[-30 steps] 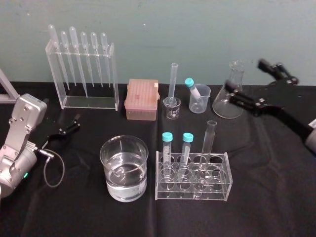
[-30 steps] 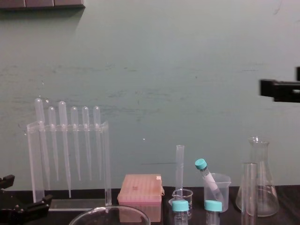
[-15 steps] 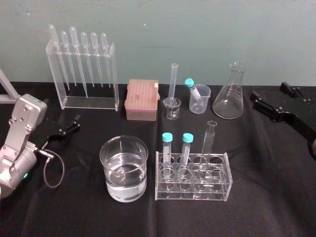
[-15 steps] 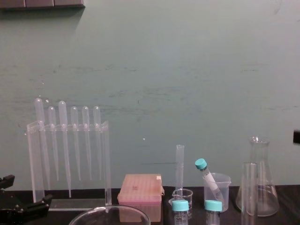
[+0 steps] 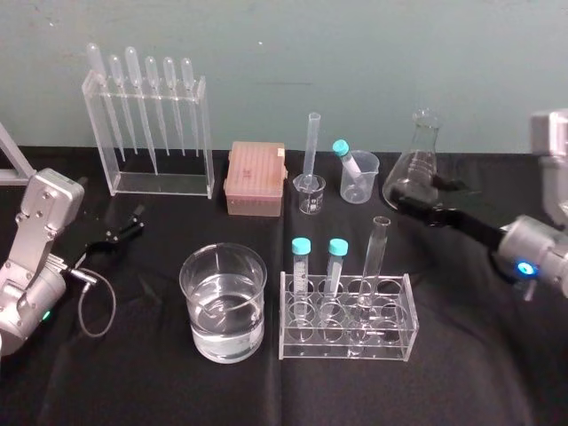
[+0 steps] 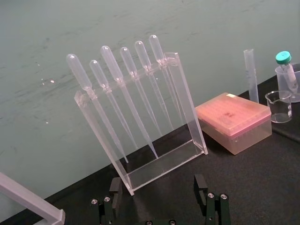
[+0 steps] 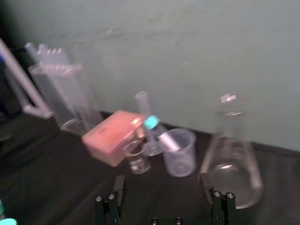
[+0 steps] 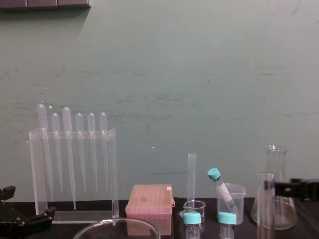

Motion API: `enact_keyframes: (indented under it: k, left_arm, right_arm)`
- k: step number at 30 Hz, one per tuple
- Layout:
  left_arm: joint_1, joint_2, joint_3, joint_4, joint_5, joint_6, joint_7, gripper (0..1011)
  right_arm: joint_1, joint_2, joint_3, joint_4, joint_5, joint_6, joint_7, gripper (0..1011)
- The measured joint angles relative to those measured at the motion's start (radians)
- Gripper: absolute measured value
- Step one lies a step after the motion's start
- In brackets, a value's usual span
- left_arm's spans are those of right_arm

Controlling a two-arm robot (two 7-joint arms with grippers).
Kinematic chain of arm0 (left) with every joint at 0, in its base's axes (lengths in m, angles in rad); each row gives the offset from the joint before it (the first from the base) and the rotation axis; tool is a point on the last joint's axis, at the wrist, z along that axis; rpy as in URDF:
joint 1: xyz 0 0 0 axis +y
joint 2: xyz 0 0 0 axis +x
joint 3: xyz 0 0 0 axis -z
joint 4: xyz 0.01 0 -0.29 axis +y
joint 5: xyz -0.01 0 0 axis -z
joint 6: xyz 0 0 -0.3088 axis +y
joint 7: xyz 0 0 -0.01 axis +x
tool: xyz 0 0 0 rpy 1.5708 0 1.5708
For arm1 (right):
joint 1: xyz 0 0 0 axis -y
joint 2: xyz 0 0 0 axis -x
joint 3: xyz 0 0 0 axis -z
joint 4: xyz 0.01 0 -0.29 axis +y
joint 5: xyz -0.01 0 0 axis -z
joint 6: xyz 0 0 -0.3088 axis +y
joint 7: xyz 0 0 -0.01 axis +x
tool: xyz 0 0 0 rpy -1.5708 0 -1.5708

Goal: Hold the test tube with one hand and immerse one end into the beaker, then return it to the test tube rack.

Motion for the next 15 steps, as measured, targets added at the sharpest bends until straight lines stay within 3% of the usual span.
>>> enact_keyframes:
  k: [5,15]
  left_arm:
    - [0.0,0.0,0.0,0.0,0.0,0.0,0.0,1000]
    - [0.0,0.0,0.0,0.0,0.0,0.0,0.0,1000]
  right_arm:
    - [0.078,-0.033,-0.076,0.096,0.0,0.021,0.063,1000]
    - [0.067,-0.028,-0.064,0.082,0.0,0.019,0.056,1000]
